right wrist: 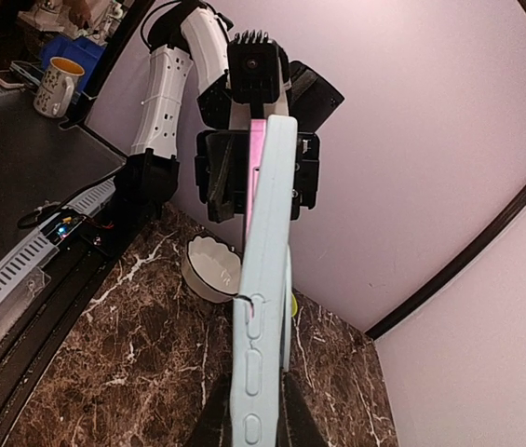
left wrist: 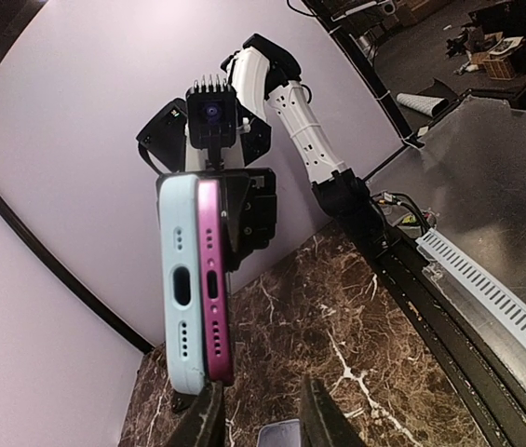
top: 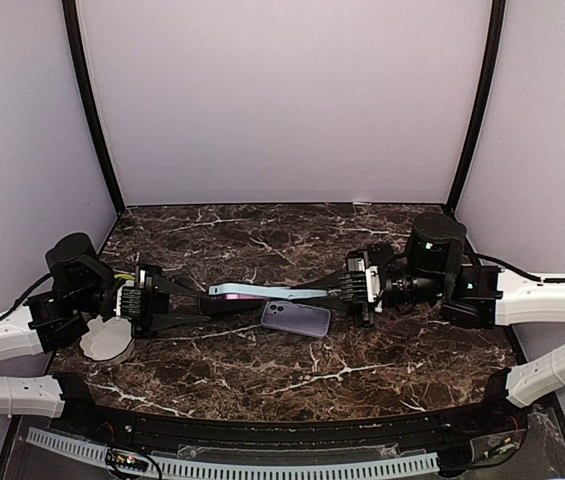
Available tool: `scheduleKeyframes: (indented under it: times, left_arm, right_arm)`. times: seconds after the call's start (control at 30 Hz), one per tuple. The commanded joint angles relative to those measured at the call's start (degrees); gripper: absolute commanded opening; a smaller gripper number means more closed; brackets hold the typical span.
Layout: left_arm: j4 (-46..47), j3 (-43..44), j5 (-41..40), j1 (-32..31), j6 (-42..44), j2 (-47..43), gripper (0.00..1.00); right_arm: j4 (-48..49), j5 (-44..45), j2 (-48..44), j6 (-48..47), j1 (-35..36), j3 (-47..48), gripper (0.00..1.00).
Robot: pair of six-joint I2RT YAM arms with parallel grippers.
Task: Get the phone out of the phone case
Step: Pass from the right arm to the left
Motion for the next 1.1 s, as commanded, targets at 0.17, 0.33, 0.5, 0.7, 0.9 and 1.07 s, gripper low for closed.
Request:
scheduleKeyframes:
  times: [0.17,0.33,0.5,0.7,0.9,1.07]
  left_arm:
    - [2.1,-0.1,-3.6,0.0,-0.6,-0.1,0.33]
    - [2.7,-0.3,-5.9,0.0,-0.8,0.2,0.35]
    - [3.2,-0.2,-8.1,0.0,-1.1,0.4,0.35]
    - [3.3,0.0,-8.8,0.0,-1.4,0.8,0.35]
    - [3.6,0.1,-9.2,0.0,-1.3,1.3,0.27]
    - [4.3,0.0,-10.4,0.0,-0.8,1.2,0.17]
  right_arm:
    - [0.2,-4.5,2.1,-0.4,1.3,3.5,0.00]
    - [-0.9,-4.6,2.4,-0.5,1.7,3.9,0.00]
    - [-1.3,-4.1,2.8,-1.2,2.2,3.9,0.00]
    - [-0.2,-0.5,4.4,-3.3,4.0,3.4,0.00]
    - [4.8,2.9,5.6,-2.5,5.5,2.5,0.00]
    - [7.9,3.6,6.4,-1.0,6.0,2.0,0.00]
